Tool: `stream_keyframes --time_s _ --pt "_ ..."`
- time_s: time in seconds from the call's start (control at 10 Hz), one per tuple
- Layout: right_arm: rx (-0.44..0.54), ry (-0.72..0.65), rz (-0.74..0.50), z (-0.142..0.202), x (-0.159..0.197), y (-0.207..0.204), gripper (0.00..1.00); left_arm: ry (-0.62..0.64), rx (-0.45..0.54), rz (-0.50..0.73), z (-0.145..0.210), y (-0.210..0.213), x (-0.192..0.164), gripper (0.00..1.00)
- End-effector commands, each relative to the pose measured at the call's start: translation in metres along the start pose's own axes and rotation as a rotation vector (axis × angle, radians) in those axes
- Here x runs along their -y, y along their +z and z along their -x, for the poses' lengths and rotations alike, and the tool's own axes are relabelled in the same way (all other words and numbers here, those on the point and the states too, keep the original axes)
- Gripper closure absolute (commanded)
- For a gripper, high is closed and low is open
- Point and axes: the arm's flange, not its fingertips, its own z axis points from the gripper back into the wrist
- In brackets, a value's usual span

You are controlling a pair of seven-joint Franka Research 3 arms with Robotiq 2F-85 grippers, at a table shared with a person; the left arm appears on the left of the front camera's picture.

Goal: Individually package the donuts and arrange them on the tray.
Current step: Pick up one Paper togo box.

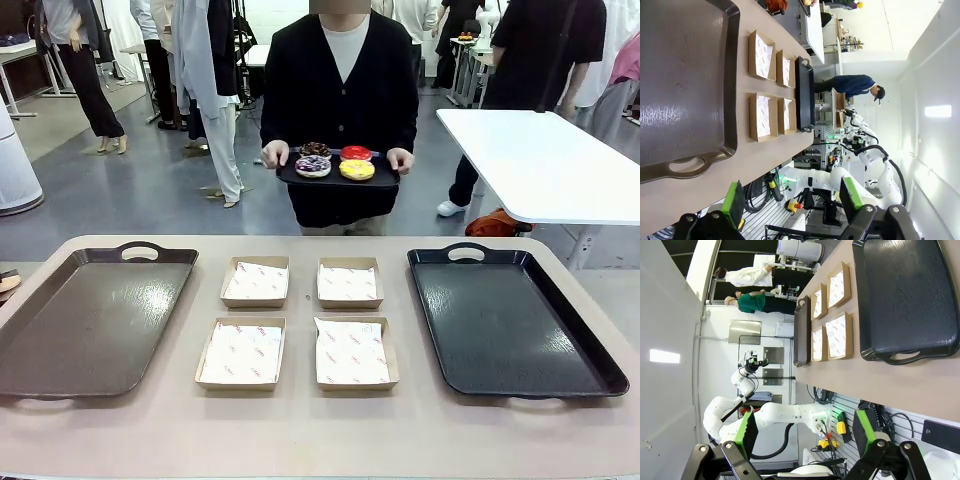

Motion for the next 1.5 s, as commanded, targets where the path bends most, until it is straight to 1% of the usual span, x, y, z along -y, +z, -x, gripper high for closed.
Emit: stream_keyframes --time_s 0.0,1.4 --pt "0.000 -0.001 0.000 0.0000 0.0002 0.0000 0.00 -0.004 -0.002 0.001 -0.0001 -0.0004 0.0029 0.00" --pt "0.000 -0.001 0.000 0.0000 0.0002 0.0000 0.00 -0.004 -0.002 0.001 -0.0001 -0.0004 0.0029 0.00"
